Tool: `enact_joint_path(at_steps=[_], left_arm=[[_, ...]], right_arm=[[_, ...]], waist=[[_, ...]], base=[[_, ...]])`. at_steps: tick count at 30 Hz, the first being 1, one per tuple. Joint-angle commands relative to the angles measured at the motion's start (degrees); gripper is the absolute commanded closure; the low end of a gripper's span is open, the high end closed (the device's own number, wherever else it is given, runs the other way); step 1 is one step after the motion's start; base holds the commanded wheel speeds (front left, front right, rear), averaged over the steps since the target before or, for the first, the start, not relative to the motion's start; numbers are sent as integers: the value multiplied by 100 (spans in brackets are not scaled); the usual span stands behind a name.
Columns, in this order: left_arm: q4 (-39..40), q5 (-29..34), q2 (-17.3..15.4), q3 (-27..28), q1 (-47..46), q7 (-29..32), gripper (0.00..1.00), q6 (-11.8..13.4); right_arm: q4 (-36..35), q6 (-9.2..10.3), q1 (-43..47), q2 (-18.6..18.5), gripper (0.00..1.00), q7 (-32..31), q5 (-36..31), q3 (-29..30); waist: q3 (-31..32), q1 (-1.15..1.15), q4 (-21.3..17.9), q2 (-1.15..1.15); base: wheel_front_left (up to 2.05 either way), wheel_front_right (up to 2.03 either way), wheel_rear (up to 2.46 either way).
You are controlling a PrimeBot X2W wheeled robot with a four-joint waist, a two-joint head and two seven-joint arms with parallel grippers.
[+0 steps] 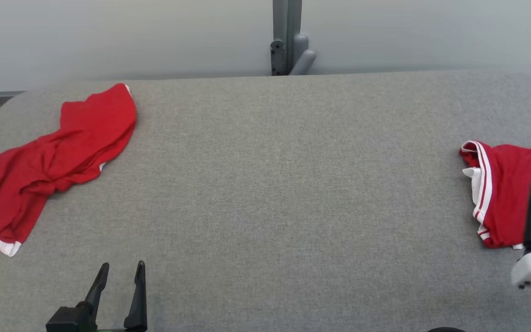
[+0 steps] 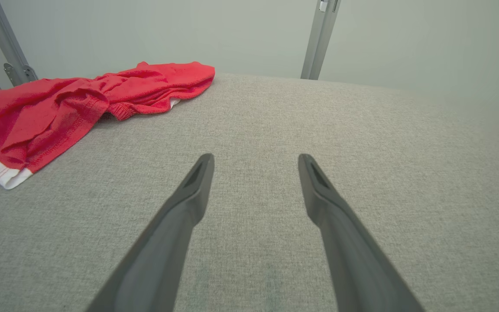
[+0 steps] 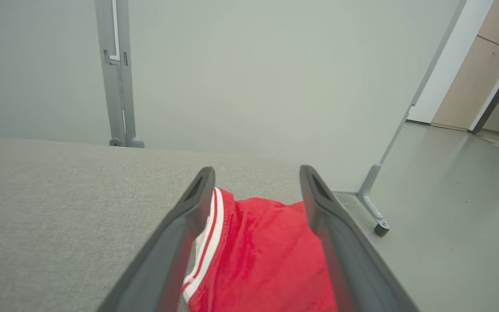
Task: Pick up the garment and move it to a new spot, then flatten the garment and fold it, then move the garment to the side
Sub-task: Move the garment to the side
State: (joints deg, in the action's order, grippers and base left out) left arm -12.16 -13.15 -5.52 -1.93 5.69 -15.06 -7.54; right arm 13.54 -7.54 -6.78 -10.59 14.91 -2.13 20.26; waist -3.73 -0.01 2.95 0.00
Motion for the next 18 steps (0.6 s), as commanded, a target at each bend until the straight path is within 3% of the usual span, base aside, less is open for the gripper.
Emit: enact_joint_path(at_steps=[1,5,8,18], left_arm=[[-52,-31,-52,28,91,-15,0,11],[-111,-70,-12,225,19,-15,0,11],[-165,-42,36,339,-42,-15,0,11],[-125,4,96,271,-167,-15,0,11]], right_arm=[[-184,10,197,87,0,29,-95,-88],[-539,11,743,511,0,29,-158,-436],[-578,11,943,631,0,31,-267,-651],[-511,11,1176,760,0,32,-120,-874]], waist=[[375,1,328,0],[430,1,341,0],[433,1,305,0],[442,1,212,0]], base=[[0,0,0],[0,0,0],[0,0,0],[0,0,0]])
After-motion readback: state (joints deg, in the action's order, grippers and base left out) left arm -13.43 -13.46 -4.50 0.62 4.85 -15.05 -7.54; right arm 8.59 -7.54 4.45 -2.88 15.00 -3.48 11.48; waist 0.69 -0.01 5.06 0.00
